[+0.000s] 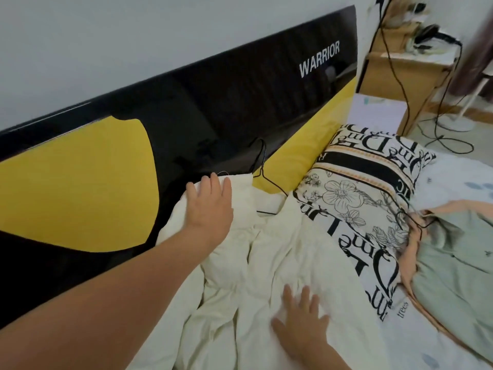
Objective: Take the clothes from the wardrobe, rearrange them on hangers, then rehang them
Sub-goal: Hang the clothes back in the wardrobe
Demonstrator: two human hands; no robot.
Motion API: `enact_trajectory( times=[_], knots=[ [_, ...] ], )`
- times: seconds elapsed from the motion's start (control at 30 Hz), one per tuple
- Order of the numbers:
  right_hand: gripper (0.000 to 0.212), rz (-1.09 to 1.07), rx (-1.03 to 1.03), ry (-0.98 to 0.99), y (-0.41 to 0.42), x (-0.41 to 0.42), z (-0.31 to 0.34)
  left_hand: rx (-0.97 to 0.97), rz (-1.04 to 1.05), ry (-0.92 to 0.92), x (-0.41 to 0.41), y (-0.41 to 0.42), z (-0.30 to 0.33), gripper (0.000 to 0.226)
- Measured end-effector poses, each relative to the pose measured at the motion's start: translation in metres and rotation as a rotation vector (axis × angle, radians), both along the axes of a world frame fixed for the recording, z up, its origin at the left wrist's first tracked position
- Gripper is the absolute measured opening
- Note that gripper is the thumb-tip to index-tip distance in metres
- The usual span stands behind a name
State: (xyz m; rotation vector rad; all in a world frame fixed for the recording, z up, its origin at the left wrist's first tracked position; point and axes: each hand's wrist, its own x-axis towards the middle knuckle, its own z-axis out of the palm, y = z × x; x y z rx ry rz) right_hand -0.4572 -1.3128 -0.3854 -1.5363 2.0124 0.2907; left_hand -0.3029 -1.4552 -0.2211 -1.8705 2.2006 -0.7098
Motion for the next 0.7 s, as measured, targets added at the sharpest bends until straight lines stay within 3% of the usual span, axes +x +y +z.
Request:
enact_trajectory(
  times=[0.1,0.2,0.23,0.37,0.53,0.7],
  knots=[
    [0.076,0.028,-0.006,0.023,0.001,-0.001,-0.009,0.016,0.065,0.024,-0.009,-0.012,0.004,0.058],
    [0.072,0.044,-0.021,0.028,0.004,-0.002,-0.005,0.179,0.115,0.163,-0.016,-0.018,0.009,0.024],
    [0.07,0.043,-0.029,0.021,0.005,-0.003,-0.003,0.224,0.11,0.231,-0.018,-0.016,0.012,0.022],
    [0.06,0.058,-0.049,0.01,0.017,-0.007,0.015,0.232,0.094,0.442,-0.012,0.006,0.032,0.039],
    [0.053,-0.003,-0.015,-0.057,0.043,-0.012,0.051,0.139,0.083,0.607,0.016,0.049,0.077,0.04],
    [0.043,-0.228,-0.352,-0.069,0.065,-0.012,0.117,0.044,0.025,0.671,0.044,0.105,0.129,0.043]
  ],
)
